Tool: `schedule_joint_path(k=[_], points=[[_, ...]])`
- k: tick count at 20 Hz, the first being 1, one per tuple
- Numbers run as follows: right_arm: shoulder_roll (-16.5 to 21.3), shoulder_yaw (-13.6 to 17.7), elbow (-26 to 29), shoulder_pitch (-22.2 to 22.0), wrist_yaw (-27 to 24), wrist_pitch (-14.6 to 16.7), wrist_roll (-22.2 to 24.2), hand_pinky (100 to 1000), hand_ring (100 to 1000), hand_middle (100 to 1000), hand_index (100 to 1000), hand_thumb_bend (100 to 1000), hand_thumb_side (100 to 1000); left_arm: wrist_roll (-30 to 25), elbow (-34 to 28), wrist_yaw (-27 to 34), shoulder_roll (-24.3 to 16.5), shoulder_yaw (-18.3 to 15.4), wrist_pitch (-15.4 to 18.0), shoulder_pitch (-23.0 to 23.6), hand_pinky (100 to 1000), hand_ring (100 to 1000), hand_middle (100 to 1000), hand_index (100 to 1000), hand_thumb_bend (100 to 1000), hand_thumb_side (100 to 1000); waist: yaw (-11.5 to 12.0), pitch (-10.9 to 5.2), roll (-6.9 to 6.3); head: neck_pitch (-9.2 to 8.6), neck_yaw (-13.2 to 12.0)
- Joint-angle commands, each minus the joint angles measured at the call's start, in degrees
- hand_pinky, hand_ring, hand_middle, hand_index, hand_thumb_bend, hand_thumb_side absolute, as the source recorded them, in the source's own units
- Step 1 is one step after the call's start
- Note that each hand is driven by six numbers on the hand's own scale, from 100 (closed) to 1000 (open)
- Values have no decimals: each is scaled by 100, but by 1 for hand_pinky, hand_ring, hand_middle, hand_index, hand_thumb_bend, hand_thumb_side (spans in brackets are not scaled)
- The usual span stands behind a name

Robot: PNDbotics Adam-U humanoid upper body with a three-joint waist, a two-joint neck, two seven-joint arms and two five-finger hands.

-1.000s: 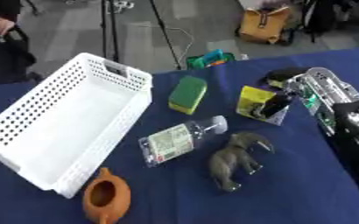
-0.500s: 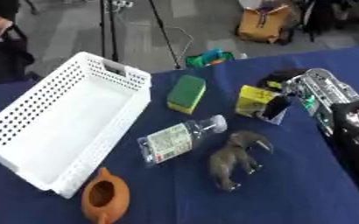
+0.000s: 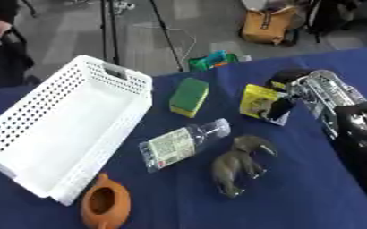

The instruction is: Pick up objects on the table and place them in the box.

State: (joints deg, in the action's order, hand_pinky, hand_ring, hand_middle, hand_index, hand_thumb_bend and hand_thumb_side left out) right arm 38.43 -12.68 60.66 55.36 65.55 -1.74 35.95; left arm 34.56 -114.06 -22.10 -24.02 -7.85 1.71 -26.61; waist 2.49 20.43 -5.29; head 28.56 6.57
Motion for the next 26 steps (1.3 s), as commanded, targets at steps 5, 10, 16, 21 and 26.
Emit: schedule_joint_path(k=[5,10,16,21,26], points=[[75,94,-31,185,99,14,-354,997,911,558,712,157,601,11,-53,7,-62,-16,-11,-73,830,920,847,841,100,1000,-7,-100,11,-26,-1],[72,88,-53,204,71,70,-409,984,860,446,588,144,567,17,-53,0,-64,-24,-20,-74,831,919,847,840,100,1000,-21,-117,18,-4,-24],[74,31,23,236,27,88,-409,970,800,360,479,100,533,26,-53,-2,-73,-30,-35,-76,831,919,847,839,100,1000,-44,-146,29,10,-32],[83,-11,121,292,-39,72,-380,966,783,341,459,100,529,29,-53,-2,-83,-24,-40,-78,831,919,847,839,100,1000,-54,-182,58,14,-46],[83,-43,209,347,-92,38,-381,964,772,310,423,100,523,29,-53,0,-96,-21,-37,-91,831,919,848,840,100,1000,-55,-219,97,12,-56]])
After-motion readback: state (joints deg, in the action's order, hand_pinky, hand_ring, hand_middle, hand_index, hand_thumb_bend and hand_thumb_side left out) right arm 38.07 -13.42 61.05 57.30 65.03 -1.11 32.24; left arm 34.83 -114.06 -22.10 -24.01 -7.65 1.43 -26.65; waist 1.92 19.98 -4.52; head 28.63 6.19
